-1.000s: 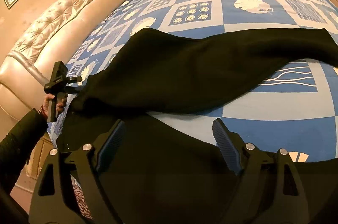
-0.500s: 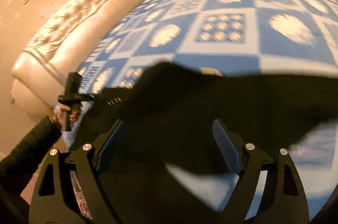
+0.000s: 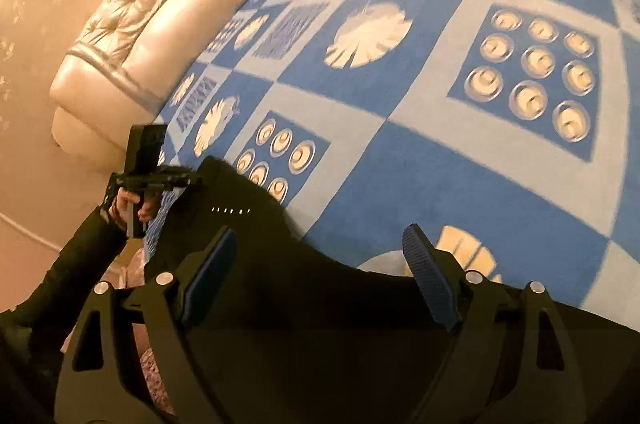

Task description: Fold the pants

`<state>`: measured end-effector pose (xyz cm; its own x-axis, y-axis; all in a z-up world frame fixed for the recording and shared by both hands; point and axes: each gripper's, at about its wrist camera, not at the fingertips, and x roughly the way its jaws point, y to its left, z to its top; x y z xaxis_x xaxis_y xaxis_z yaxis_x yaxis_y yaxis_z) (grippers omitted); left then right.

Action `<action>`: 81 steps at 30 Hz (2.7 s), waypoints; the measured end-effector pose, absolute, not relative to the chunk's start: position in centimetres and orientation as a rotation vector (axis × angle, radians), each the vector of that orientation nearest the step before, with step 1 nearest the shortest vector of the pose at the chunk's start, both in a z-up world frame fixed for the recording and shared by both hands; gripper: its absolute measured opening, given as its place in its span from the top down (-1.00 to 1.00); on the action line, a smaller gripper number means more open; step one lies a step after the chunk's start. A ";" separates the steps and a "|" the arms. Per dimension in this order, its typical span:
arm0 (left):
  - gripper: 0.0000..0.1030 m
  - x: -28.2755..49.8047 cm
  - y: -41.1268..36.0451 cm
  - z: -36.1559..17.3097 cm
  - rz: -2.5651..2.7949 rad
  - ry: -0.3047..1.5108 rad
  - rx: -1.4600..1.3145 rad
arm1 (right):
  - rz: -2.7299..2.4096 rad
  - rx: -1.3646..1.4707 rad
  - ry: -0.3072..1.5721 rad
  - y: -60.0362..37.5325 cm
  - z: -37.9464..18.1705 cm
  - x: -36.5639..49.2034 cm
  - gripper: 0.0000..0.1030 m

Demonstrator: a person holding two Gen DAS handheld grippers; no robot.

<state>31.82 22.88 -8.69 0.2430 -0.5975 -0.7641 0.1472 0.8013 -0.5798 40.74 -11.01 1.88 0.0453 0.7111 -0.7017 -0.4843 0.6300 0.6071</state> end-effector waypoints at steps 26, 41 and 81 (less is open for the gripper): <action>0.84 25.7 24.8 -1.1 -0.712 0.891 -0.637 | 0.708 -0.078 0.836 -10.3 10.5 23.2 0.60; 0.04 7.5 28.2 -6.4 -0.571 0.919 -0.791 | 0.662 -0.215 0.868 -8.2 1.5 2.1 0.34; -0.64 1.9 23.7 -8.4 -0.153 0.879 -1.105 | 0.424 1.020 0.896 -21.4 -3.6 -0.9 -0.52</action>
<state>1.89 23.72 -8.40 0.6642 -0.5163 -0.5406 -0.3029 0.4753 -0.8260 -0.90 -21.43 -3.59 0.5864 0.6795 -0.4409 0.0899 0.4864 0.8691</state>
